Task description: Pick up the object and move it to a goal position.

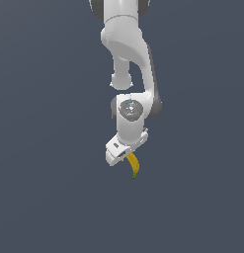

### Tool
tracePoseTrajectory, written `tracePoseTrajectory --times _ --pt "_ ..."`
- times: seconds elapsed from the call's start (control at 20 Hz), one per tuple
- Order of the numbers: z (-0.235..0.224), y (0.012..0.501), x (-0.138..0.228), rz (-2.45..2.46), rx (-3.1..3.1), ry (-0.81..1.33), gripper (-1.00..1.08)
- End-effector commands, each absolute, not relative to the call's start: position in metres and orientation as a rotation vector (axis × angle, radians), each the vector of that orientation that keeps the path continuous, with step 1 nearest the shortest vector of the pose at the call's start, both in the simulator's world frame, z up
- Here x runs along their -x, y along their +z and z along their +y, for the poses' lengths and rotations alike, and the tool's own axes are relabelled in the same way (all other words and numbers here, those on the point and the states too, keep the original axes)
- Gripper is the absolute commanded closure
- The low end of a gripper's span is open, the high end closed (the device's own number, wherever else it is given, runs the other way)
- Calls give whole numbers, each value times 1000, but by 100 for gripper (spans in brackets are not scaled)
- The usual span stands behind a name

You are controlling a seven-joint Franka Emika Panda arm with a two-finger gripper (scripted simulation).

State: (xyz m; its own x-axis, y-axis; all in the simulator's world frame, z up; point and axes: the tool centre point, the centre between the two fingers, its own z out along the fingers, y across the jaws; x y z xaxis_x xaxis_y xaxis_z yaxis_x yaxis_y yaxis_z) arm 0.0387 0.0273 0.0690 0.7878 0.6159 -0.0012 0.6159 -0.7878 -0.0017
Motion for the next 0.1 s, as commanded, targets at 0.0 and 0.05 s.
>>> tracePoseTrajectory --times 0.0,0.05 --pt "26 71 -42 -1024 2969 0 108" --pt "26 71 -42 -1024 2969 0 108"
